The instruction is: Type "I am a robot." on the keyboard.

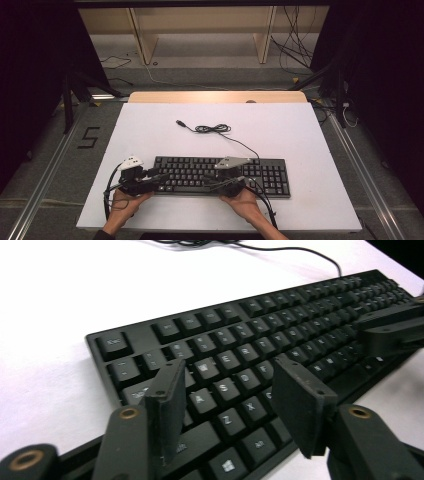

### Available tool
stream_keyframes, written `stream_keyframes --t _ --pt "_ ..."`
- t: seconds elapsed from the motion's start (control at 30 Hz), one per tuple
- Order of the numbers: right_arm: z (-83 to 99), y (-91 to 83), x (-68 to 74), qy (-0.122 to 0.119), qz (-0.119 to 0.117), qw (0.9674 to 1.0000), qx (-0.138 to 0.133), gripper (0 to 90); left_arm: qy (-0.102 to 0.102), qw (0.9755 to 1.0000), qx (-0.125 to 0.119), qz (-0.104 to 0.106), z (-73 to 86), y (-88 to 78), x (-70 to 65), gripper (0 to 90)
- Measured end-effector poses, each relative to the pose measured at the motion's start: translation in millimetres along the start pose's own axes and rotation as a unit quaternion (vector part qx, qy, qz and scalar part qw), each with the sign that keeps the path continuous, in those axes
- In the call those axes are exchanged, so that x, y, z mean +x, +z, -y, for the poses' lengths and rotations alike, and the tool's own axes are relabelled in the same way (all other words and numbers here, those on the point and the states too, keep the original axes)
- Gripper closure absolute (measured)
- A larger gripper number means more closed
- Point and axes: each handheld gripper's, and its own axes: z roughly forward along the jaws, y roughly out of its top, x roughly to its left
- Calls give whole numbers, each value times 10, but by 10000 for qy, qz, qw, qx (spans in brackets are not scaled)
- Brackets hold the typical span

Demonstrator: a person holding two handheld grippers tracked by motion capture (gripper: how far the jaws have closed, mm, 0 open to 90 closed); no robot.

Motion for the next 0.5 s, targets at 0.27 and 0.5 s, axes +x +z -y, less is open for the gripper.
stream_keyframes --t 0.27,0.5 --pt "2 98 14 -30 61 9999 158 900 147 9994 -236 191 -2 -42 -87 392" --pt "8 140 4 -6 102 9997 234 900 188 9988 -373 262 8 -69 -114 335"
